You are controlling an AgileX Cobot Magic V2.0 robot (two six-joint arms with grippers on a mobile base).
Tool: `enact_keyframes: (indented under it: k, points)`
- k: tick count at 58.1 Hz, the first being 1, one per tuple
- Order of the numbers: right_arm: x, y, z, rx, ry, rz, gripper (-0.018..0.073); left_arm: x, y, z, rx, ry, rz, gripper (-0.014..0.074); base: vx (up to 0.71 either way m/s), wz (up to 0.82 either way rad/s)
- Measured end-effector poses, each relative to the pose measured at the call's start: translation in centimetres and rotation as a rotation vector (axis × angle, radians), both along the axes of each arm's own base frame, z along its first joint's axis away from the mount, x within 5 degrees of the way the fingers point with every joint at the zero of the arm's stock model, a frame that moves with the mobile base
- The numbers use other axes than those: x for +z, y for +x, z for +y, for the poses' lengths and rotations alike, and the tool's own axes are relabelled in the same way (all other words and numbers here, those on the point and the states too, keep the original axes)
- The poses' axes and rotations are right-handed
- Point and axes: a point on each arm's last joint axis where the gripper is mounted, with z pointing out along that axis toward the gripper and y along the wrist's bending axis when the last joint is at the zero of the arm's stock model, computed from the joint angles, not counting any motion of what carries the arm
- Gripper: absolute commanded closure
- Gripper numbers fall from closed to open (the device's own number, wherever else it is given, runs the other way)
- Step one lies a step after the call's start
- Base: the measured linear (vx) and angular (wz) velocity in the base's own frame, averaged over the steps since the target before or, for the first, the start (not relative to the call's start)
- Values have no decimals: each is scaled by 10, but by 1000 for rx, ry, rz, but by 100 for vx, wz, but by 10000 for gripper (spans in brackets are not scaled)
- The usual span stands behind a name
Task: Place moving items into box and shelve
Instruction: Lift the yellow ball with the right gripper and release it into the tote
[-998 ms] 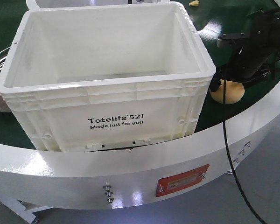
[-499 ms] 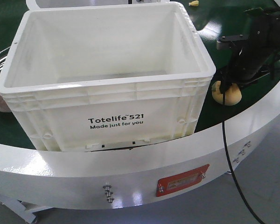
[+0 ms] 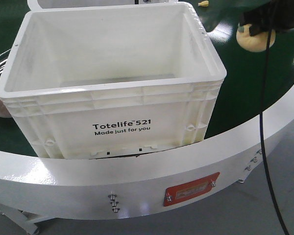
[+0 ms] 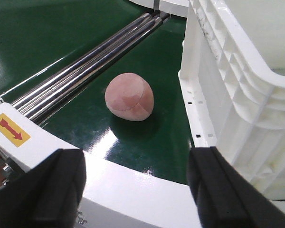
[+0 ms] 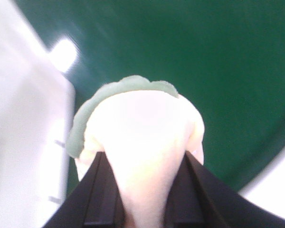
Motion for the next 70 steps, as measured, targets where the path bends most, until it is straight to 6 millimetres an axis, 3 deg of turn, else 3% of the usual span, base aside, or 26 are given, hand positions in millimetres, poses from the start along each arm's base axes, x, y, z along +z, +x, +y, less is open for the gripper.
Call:
enact_keyframes:
  k: [8, 15, 29, 38, 46, 52, 62, 70]
  points:
    - [28, -19, 26, 156, 75, -107, 314, 0, 0, 0, 0, 0, 0, 46, 0, 0]
    - [35, -28, 63, 310, 112, -157, 314, 0, 0, 0, 0, 0, -1, 46, 0, 0]
    - [16, -27, 137, 499, 128, -186, 295, 0, 0, 0, 0, 0, -2, 46, 0, 0]
    - [-10, -18, 164, 541, 125, -145, 144, 0, 0, 0, 0, 0, -2, 46, 0, 0]
    - [-26, -11, 172, 549, 120, -119, -24, 0, 0, 0, 0, 0, -2, 47, 0, 0]
    - [-28, -9, 173, 548, 115, -119, -88, 0, 0, 0, 0, 0, -2, 47, 0, 0]
    - [-17, -13, 167, 536, 75, -158, -71, 0, 0, 0, 0, 0, -2, 47, 0, 0]
    - [12, -31, 149, 462, 36, -191, -22, 0, 0, 0, 0, 0, -3, 47, 0, 0]
